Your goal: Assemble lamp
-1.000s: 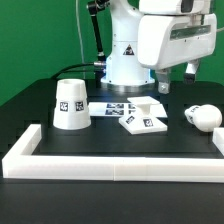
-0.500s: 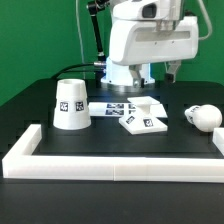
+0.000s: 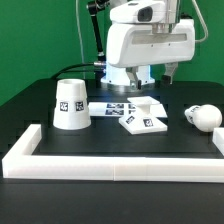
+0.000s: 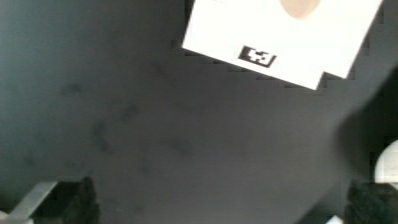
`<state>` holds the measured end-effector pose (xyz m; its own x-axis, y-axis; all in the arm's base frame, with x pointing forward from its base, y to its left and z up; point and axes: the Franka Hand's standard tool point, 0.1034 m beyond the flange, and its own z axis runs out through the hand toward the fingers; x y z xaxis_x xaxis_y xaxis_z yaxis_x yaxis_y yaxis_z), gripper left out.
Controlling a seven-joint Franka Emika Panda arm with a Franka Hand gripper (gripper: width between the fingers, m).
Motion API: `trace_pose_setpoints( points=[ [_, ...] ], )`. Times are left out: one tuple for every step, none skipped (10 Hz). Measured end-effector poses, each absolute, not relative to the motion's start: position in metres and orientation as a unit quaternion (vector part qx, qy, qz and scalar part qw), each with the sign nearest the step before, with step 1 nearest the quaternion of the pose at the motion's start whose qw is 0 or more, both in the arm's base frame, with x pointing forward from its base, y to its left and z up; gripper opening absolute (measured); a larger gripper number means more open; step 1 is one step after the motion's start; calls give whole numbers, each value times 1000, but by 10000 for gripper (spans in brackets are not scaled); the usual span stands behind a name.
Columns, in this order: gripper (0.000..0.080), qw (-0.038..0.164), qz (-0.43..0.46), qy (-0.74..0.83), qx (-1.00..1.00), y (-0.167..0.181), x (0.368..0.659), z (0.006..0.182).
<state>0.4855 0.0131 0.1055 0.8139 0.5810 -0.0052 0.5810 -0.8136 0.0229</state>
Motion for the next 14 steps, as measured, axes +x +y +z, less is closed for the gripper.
trace_pose_setpoints(
  points=[
    [700, 11, -5, 260, 966, 9, 477, 102],
    [700, 8, -18, 241, 970, 9, 466, 97],
    [700, 1, -30, 233, 972, 4, 460, 92],
    [700, -4, -34, 228, 973, 2, 454, 86],
    [700, -7, -39, 229, 973, 3, 445, 80],
    [700, -10, -42, 229, 972, 7, 436, 76],
    [700, -10, -41, 229, 972, 11, 435, 74],
    [700, -10, -41, 229, 973, 9, 435, 74],
    [700, -10, -41, 229, 973, 9, 435, 74],
    [700, -9, -39, 229, 973, 10, 435, 74],
    [700, -8, -28, 232, 972, 11, 433, 70],
    [700, -8, -29, 235, 971, 8, 429, 65],
    [700, -9, -29, 235, 972, 7, 429, 62],
    [700, -10, -32, 235, 972, 7, 427, 58]
  ],
)
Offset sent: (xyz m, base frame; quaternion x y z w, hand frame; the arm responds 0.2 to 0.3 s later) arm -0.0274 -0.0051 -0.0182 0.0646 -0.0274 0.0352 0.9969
